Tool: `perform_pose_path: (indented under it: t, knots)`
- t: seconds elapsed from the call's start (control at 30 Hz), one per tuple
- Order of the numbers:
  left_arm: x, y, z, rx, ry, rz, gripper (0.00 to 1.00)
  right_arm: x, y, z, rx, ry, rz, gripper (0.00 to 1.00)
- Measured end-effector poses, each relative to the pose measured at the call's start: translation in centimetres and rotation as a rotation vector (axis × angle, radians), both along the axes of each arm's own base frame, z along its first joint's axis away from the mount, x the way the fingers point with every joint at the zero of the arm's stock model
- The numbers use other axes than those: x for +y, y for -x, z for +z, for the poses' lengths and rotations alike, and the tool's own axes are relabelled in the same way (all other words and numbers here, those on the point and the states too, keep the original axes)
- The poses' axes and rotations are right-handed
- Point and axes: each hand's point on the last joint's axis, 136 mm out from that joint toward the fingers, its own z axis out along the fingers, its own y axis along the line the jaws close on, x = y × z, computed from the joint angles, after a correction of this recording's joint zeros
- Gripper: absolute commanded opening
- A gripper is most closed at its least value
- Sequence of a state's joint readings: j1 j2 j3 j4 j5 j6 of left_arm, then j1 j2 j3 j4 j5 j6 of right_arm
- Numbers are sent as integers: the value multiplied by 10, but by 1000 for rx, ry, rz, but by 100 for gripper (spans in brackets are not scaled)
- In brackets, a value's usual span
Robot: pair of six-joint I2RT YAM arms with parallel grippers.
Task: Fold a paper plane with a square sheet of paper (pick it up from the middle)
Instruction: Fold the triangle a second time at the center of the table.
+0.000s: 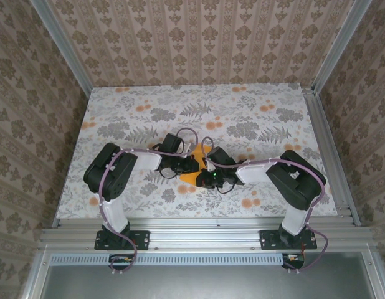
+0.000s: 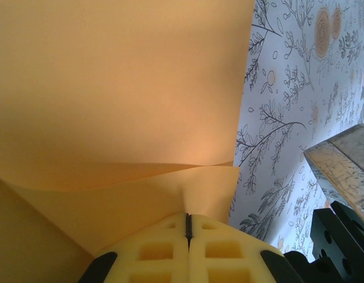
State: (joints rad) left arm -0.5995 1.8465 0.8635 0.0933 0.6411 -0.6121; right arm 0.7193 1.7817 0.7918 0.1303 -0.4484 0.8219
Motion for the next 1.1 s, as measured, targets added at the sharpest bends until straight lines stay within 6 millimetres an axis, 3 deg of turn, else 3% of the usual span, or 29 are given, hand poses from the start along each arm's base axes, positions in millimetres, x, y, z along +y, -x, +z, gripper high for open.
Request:
perform_pose_path:
  t: [0.7, 1.1]
  knots:
    - [5, -17, -1, 73, 28, 19, 2, -1, 1, -3, -26, -12, 10, 7]
    - [12, -53, 1, 32, 22, 59, 3, -2, 1, -3, -39, -20, 8, 7]
